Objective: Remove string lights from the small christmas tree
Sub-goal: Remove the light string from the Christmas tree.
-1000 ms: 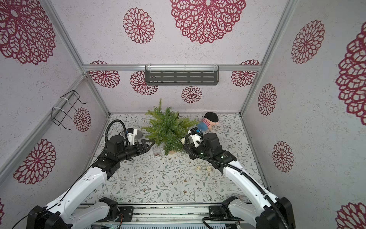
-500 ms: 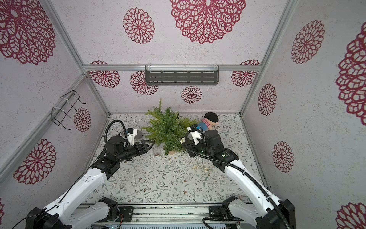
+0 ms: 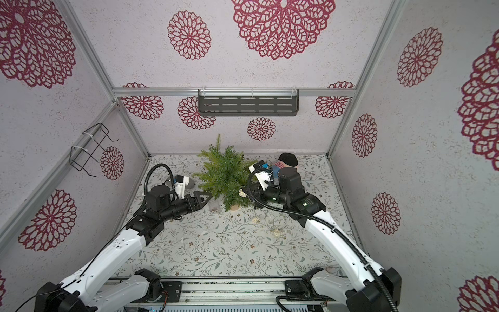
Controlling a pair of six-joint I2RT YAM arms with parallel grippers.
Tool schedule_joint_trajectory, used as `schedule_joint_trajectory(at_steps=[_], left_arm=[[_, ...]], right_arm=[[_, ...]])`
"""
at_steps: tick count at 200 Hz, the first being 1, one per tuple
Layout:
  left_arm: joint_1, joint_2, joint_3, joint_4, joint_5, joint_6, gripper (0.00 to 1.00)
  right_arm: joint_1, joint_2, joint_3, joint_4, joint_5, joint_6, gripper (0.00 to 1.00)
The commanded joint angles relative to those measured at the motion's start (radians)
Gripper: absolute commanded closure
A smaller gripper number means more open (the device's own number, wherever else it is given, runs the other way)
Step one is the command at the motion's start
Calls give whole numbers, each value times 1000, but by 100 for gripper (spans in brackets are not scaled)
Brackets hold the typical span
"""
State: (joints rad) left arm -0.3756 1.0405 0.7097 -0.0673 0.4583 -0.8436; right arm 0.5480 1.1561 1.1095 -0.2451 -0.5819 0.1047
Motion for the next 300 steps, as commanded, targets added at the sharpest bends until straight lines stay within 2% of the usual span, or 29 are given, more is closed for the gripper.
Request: schedule_joint_trajectory(at_steps=[1,37,65,79,108,127,172,213,243,300], left_arm=[[-5,-12,7,-9,-13,-7,16],[-12,-49,27,-37,-32,81,18],[-73,-68,71,-110,-47,356,20],[-100,-62,87,-109,-6,472,21],[-152,-43,110,-66,5,631,22],[-154,-7,130,-31,17,702,24],[-154,98,169,49,-9,785,36],[-154,145,186,86,74,833,38],[-154,153,186,84,47,830,49],[-154,127,149,93,83,813,49]], right_arm=[[23,19,56,6,-65,-39,100],[62,63,103,15,-74,-45,100],[79,81,123,16,-77,-46,100],[84,85,129,20,-78,-43,100],[91,96,155,17,-78,-41,100],[97,105,171,18,-80,-40,100],[110,114,199,-1,-84,-42,100],[117,99,199,-9,-86,-44,100],[128,99,189,5,-93,-37,100],[151,113,189,31,-117,-33,100]])
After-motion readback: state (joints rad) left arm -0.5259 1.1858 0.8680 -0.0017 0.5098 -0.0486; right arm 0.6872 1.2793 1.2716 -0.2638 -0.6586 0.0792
